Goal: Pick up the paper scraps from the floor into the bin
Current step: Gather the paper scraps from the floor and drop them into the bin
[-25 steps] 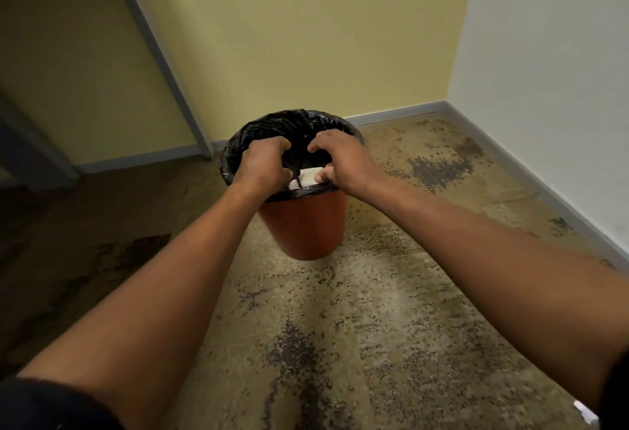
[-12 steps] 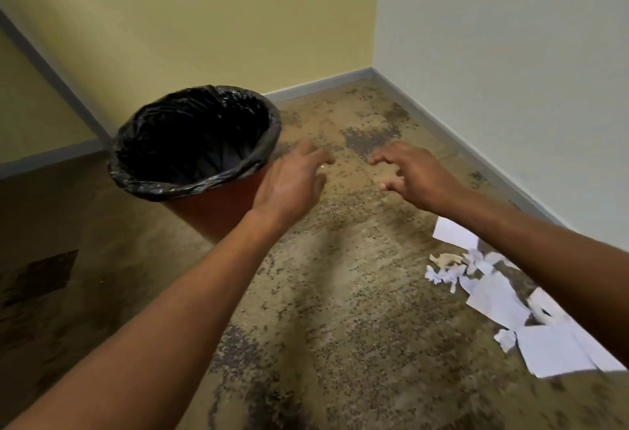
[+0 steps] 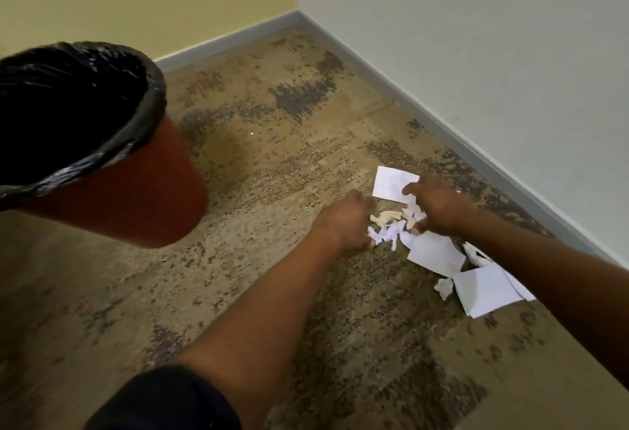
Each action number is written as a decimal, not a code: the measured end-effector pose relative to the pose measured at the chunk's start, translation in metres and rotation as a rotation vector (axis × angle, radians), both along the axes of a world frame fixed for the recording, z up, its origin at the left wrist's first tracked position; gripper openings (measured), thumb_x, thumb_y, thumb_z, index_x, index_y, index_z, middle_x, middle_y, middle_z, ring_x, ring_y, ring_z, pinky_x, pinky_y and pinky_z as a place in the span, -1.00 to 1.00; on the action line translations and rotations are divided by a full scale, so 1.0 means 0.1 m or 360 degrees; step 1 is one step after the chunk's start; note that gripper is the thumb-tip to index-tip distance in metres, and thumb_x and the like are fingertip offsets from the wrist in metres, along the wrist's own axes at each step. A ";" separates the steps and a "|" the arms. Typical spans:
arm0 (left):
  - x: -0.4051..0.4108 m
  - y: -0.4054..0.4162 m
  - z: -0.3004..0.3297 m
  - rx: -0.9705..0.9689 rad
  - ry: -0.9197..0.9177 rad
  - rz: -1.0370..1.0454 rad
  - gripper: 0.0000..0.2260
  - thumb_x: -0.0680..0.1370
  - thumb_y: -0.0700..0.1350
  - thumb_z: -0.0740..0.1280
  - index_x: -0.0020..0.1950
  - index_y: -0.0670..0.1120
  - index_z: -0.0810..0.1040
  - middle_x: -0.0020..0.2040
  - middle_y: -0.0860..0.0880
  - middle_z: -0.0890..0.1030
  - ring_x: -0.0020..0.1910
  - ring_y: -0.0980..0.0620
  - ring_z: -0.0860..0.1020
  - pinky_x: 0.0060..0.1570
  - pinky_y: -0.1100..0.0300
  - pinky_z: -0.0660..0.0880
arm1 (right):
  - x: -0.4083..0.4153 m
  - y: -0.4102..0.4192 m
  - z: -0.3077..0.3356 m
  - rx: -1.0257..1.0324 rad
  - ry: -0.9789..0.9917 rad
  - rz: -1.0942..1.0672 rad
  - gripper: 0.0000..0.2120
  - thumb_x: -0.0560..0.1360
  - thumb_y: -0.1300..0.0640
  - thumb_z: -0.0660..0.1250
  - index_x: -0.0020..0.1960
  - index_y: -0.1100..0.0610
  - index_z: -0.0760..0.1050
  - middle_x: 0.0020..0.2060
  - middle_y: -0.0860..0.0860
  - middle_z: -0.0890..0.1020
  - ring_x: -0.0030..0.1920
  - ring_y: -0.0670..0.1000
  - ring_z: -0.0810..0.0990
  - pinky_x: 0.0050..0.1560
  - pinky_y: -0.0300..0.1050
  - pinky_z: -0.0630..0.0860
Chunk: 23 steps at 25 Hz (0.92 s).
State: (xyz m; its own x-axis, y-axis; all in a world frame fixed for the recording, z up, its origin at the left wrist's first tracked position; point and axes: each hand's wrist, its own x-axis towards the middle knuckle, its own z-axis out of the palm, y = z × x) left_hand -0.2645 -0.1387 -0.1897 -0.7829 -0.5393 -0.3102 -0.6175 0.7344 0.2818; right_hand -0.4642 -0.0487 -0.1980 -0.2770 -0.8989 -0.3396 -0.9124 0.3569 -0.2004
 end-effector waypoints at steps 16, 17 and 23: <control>-0.36 0.30 -0.39 0.0082 0.0186 0.0276 -0.56 0.50 -0.09 0.46 0.33 -0.08 0.42 0.24 -0.12 0.44 0.13 -0.17 0.55 0.03 -0.04 0.51 | 0.32 0.02 -0.35 -0.0121 -0.0030 0.0175 -0.41 0.33 0.05 0.50 0.30 0.11 0.41 0.10 0.14 0.48 0.14 0.18 0.48 0.10 0.04 0.50; -0.34 0.31 -0.39 0.0082 0.0200 0.0280 -0.59 0.51 -0.10 0.45 0.32 -0.09 0.44 0.23 -0.12 0.45 0.13 -0.17 0.54 0.02 -0.02 0.50 | 0.34 0.02 -0.36 -0.0144 -0.0028 0.0159 -0.46 0.35 0.04 0.49 0.28 0.11 0.43 0.09 0.15 0.49 0.12 0.18 0.50 0.07 0.02 0.49; -0.14 0.31 -0.36 0.0113 0.0322 0.0366 -0.76 0.58 -0.15 0.30 0.24 -0.04 0.57 0.07 -0.09 0.52 0.06 -0.15 0.56 -0.04 0.03 0.49 | 0.49 0.01 -0.39 -0.0247 -0.0140 0.0050 -0.68 0.42 0.03 0.43 0.16 0.06 0.58 0.01 0.11 0.56 0.03 0.14 0.58 0.02 -0.03 0.50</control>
State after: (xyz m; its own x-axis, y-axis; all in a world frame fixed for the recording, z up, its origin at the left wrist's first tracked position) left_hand -0.2783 -0.1078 -0.2257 -0.6923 -0.6922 -0.2037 -0.6915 0.5559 0.4613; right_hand -0.4154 -0.0476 -0.2374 -0.2231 -0.9501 -0.2179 -0.8992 0.2869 -0.3303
